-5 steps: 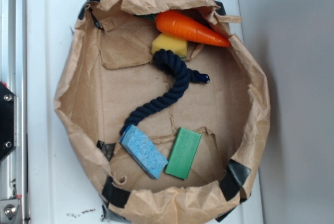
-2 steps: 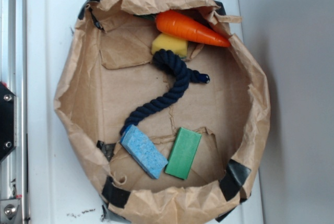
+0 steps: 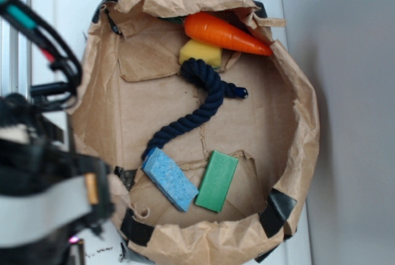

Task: Grab the green block.

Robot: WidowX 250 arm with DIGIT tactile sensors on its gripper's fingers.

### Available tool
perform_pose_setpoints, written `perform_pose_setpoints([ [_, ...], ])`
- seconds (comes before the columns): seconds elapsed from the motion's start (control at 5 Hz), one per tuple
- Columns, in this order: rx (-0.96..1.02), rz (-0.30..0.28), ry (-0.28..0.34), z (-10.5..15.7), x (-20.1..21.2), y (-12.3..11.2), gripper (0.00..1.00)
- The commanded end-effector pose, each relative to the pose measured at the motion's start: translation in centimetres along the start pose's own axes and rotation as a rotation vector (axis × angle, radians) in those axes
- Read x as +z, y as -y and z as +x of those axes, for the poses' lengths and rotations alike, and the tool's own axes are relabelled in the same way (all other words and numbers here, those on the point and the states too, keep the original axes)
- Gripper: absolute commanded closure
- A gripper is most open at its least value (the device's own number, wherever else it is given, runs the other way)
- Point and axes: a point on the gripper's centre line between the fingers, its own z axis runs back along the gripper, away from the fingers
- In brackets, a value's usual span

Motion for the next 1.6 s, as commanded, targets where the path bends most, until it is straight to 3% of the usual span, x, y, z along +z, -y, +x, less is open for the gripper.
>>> perform_pose_setpoints([
  [0.0,0.057,0.014,0.057,4.9,-1.4,1.9,0.0],
  [0.2,0.101,-0.003,0.046,7.4,-2.2,1.5,0.0],
  [0.8,0.101,-0.003,0.046,7.4,-2.2,1.5,0.0],
  [1.0,0.359,-0.051,0.022,7.3,-1.7,-1.7,0.0],
  [1.2,0.569,-0.065,-0.001,9.1,-1.7,-3.7,0.0],
  [1.4,0.714,-0.128,-0.028,9.2,-0.9,-4.7,0.0],
])
